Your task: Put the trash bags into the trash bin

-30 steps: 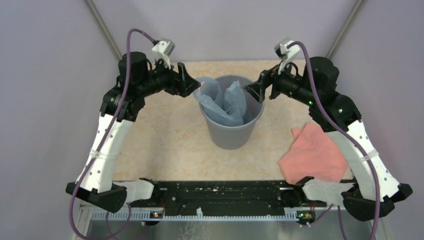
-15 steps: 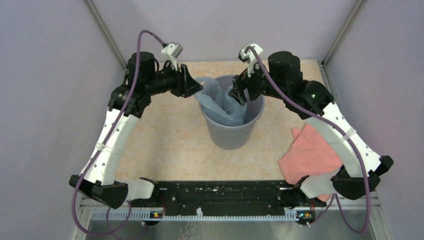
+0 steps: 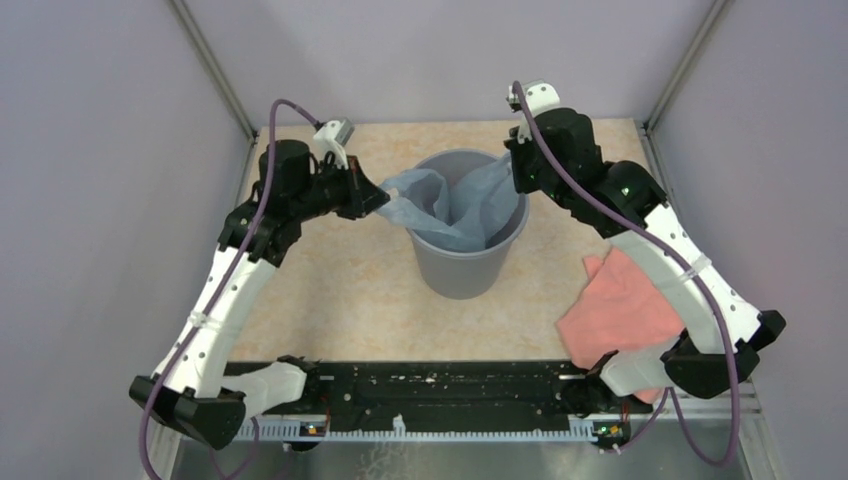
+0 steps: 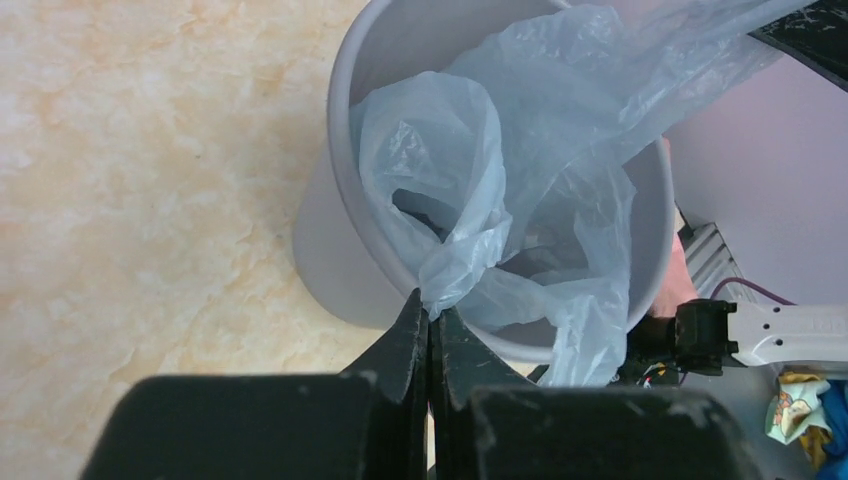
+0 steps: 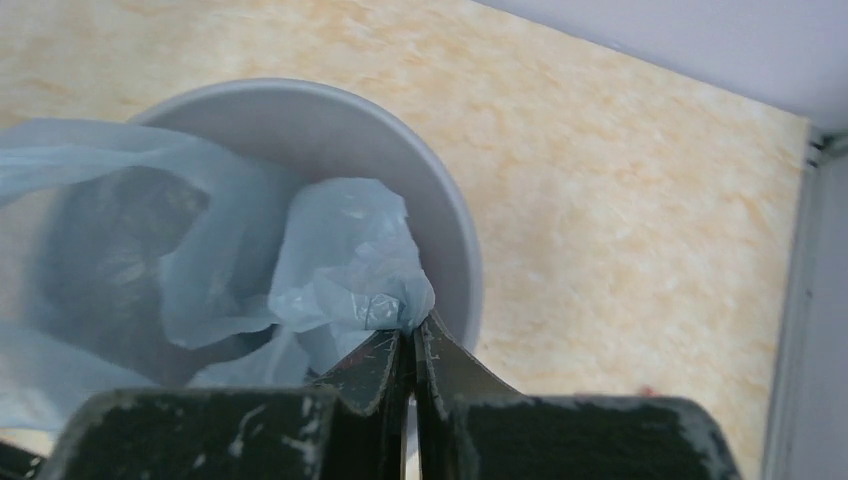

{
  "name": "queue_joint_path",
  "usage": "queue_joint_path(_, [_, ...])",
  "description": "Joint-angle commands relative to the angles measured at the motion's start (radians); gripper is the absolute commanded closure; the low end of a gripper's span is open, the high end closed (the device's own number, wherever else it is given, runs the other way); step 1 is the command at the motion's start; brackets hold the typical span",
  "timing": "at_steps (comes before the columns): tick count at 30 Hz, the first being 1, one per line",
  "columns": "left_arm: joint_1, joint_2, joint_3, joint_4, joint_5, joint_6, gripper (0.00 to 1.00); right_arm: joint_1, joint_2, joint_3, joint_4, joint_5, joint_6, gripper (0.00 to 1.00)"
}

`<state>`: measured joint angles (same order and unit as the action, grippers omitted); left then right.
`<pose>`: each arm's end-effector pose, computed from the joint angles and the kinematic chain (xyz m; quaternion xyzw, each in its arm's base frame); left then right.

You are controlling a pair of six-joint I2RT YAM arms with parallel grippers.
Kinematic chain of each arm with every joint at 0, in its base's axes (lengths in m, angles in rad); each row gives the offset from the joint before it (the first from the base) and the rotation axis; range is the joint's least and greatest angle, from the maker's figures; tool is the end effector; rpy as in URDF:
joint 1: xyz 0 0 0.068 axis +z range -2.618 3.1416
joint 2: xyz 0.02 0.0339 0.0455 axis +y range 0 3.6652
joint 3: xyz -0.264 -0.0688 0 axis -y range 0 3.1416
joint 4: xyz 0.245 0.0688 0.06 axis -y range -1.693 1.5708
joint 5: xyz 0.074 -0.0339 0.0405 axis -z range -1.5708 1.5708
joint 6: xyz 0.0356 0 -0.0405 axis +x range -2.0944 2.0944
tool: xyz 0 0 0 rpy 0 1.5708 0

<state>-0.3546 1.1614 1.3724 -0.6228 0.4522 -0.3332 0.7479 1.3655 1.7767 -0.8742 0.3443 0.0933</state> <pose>0.2188 -0.0976 0.4232 0.1315 0.8141 -0.3565 0.4392 0.2010 0.1700 0.4769 -0.1841 0.8224 0.0786 0.5325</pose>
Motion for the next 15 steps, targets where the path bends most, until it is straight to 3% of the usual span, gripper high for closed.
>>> queue_joint_path(1, [-0.003, -0.109, -0.032, -0.005, -0.108, -0.031, 1.0, -0.01, -0.048, 0.02, -0.101, 0.243, 0.084, 1.0])
queue_joint_path(15, [-0.003, -0.296, -0.211, -0.136, -0.253, -0.034, 1.0, -0.072, -0.259, -0.184, -0.27, 0.362, 0.207, 1.0])
